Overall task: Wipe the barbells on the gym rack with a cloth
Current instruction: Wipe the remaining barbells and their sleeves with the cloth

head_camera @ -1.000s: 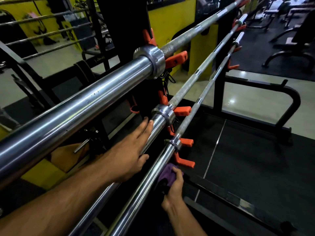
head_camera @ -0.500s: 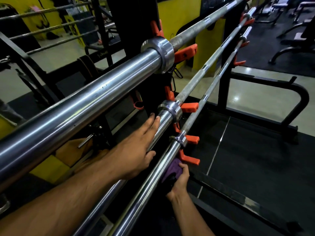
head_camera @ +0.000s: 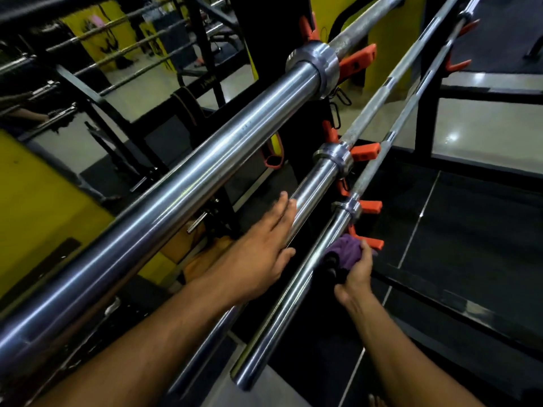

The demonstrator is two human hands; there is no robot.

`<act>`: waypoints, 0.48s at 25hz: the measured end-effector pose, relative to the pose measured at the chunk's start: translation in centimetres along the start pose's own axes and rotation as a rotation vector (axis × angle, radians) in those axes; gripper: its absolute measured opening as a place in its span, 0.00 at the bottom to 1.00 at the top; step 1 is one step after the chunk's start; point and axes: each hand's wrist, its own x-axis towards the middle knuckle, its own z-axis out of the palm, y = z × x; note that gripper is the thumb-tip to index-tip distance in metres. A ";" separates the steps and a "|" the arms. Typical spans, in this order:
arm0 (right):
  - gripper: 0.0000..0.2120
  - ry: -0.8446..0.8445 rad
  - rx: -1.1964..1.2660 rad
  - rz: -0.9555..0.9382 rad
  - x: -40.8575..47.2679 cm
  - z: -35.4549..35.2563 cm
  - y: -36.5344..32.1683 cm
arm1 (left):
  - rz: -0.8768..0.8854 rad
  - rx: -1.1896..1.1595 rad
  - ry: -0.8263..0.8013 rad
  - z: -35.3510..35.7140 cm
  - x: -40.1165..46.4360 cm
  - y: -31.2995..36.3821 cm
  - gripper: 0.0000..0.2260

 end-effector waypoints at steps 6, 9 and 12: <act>0.18 0.057 0.027 0.170 -0.6 -1.2 4.0 | -0.012 -0.006 0.054 0.5 0.0 -0.2 0.35; 0.18 0.020 0.032 0.180 -3.6 -1.7 5.3 | 0.002 -0.031 0.078 0.6 -0.1 -0.5 0.35; 0.17 0.086 0.043 0.087 -1.7 -0.2 2.6 | 0.002 -0.054 0.082 0.7 0.0 -0.6 0.35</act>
